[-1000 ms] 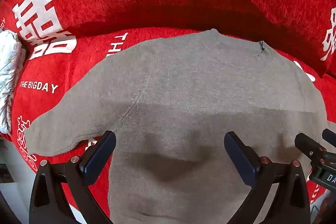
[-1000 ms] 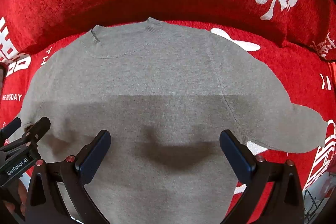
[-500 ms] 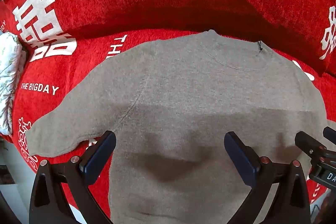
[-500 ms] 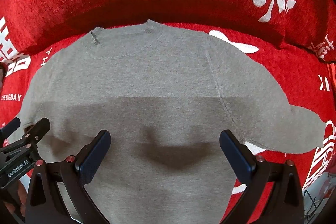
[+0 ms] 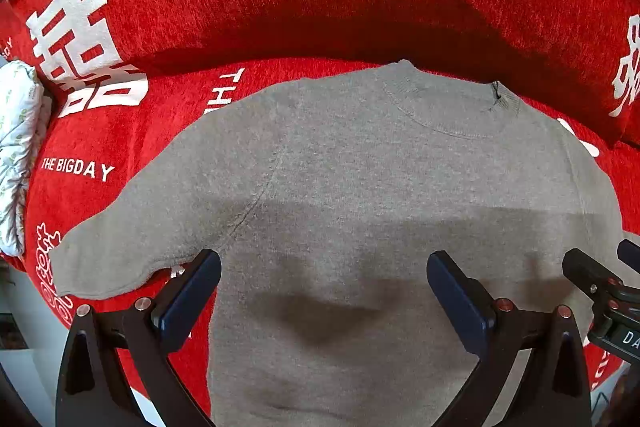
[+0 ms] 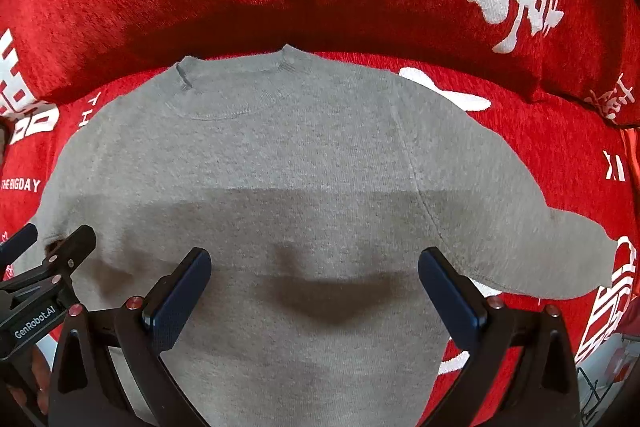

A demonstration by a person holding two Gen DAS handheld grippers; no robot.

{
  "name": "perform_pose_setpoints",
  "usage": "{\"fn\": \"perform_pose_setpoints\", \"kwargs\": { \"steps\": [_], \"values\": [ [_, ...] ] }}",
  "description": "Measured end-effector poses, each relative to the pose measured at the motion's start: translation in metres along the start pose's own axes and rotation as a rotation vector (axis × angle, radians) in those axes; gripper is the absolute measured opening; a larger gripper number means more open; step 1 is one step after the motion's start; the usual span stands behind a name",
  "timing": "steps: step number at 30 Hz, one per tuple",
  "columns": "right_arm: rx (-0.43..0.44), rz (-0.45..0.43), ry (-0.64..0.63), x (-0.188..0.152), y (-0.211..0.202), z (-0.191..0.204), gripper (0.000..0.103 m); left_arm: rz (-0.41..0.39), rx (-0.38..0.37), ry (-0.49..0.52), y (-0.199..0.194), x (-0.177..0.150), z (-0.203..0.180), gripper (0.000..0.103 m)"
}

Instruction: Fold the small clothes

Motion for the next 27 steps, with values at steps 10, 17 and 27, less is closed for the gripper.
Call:
{"fn": "perform_pose_setpoints", "kwargs": {
  "steps": [10,17,27],
  "values": [
    [0.002,-0.009,-0.002,-0.0015,-0.0038,0.0009,0.103,-0.006,0.0,0.001,-0.0025,-0.0003,-0.0017,0.103],
    [0.013,-0.002,0.009,-0.0033,-0.0024,-0.0014,0.103,-0.001,-0.001,0.001,-0.002,-0.0026,0.0,0.103],
    [0.016,0.004,0.007,-0.0061,-0.0022,0.0,0.103,0.0,-0.001,-0.007,-0.0014,-0.0046,0.0025,0.103]
  ]
}}
Point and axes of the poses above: each gripper's, at about its wrist camera, not at the fingertips, and y roughly the way its jaws point, z to its left, x to its top, the point moved 3 cm from there along y, roughly the way its jaws point
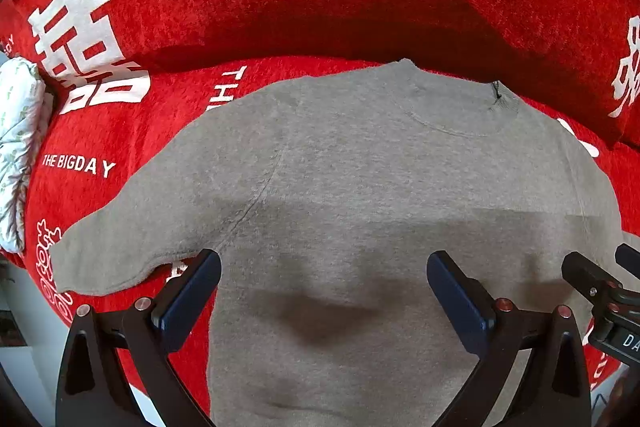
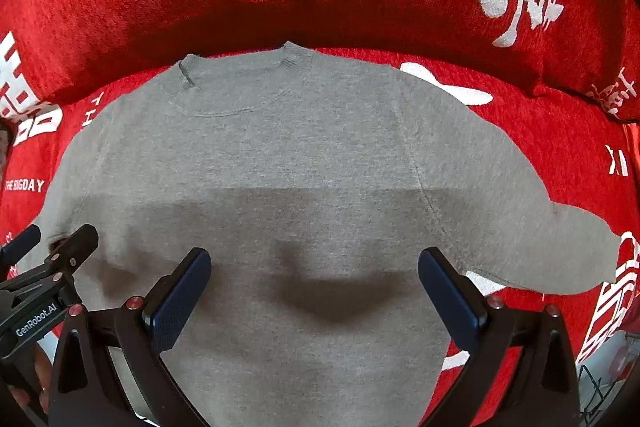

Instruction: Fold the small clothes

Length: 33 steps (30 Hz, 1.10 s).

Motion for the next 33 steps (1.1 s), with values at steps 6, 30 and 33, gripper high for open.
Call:
{"fn": "perform_pose_setpoints", "kwargs": {
  "steps": [6,30,33],
  "values": [
    [-0.001,0.0,0.002,-0.0002,-0.0008,0.0004,0.103,0.001,0.001,-0.001,-0.0001,0.0004,0.0008,0.103],
    [-0.001,0.001,0.002,-0.0001,0.0003,-0.001,0.103,0.005,0.001,0.0,0.0012,-0.0001,0.0033,0.103],
    [0.0,0.004,0.004,-0.0009,0.0009,-0.0011,0.103,0.006,0.001,0.0,0.0023,-0.0016,0.0046,0.103]
  ]
}}
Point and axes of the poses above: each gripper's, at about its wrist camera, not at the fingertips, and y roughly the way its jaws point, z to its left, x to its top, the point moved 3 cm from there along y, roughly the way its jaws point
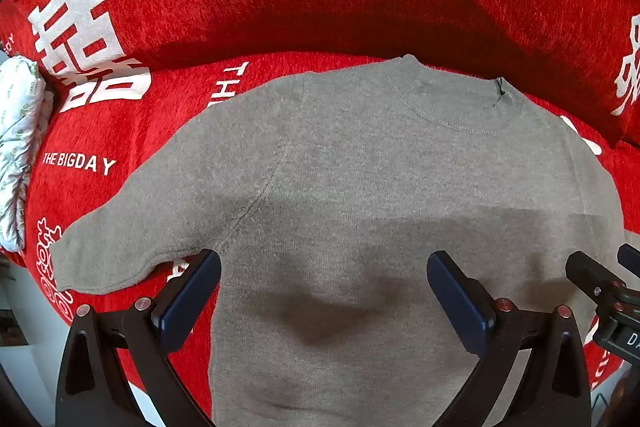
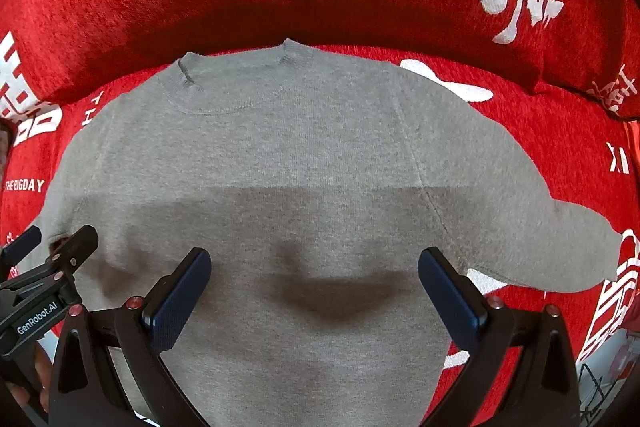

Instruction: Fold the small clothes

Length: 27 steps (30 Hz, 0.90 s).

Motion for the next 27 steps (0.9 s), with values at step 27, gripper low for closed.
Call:
{"fn": "perform_pose_setpoints", "kwargs": {
  "steps": [27],
  "values": [
    [0.0,0.007,-0.036,-0.006,0.003,0.021,0.103,0.013,-0.03,-0.054,0.005,-0.007,0.029,0.103]
  ]
}}
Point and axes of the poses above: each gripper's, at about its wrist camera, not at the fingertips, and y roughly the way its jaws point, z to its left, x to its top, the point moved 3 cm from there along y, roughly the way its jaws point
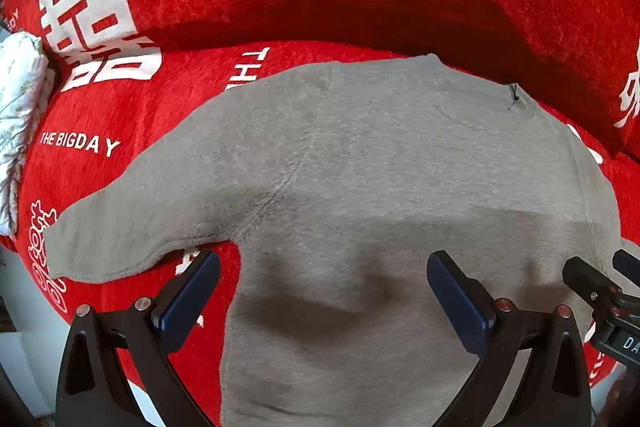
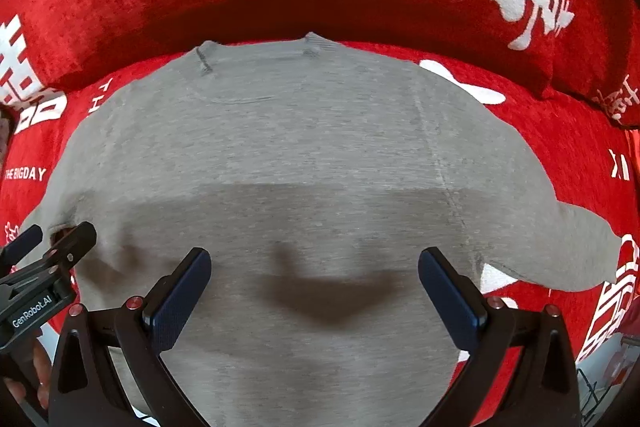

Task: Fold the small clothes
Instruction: 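Grasp the grey sweater sleeve with the left gripper and lift it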

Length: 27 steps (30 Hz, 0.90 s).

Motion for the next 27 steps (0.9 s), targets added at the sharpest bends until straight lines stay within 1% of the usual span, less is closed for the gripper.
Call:
{"fn": "perform_pose_setpoints", "kwargs": {
  "steps": [3,8,10,13,16,19,21,25,27],
  "values": [
    [0.008,0.002,-0.014,-0.001,0.001,0.01,0.103,-0.002,0.002,-0.012,0.0,-0.001,0.01,0.103],
    [0.029,0.003,-0.039,-0.002,0.002,0.031,0.103,0.001,-0.004,-0.062,0.004,-0.006,0.035,0.103],
    [0.04,0.004,-0.051,-0.004,0.003,0.041,0.103,0.009,-0.018,-0.087,0.006,-0.01,0.045,0.103],
    [0.068,0.007,-0.069,-0.006,0.004,0.058,0.103,0.028,-0.06,-0.135,0.011,-0.016,0.066,0.103],
    [0.116,0.007,-0.093,-0.01,0.005,0.078,0.103,0.036,-0.092,-0.189,0.016,-0.024,0.09,0.103],
    [0.161,0.018,-0.121,-0.016,0.007,0.101,0.103,0.044,-0.122,-0.264,0.023,-0.037,0.124,0.103],
    [0.185,0.028,-0.147,-0.021,0.01,0.117,0.103,0.05,-0.14,-0.331,0.03,-0.049,0.153,0.103],
    [0.214,0.06,-0.211,-0.037,0.018,0.152,0.103,0.05,-0.157,-0.486,0.044,-0.075,0.212,0.103],
    [0.227,0.079,-0.236,-0.046,0.024,0.168,0.103,0.036,-0.189,-0.577,0.053,-0.089,0.242,0.103]
  ]
}}
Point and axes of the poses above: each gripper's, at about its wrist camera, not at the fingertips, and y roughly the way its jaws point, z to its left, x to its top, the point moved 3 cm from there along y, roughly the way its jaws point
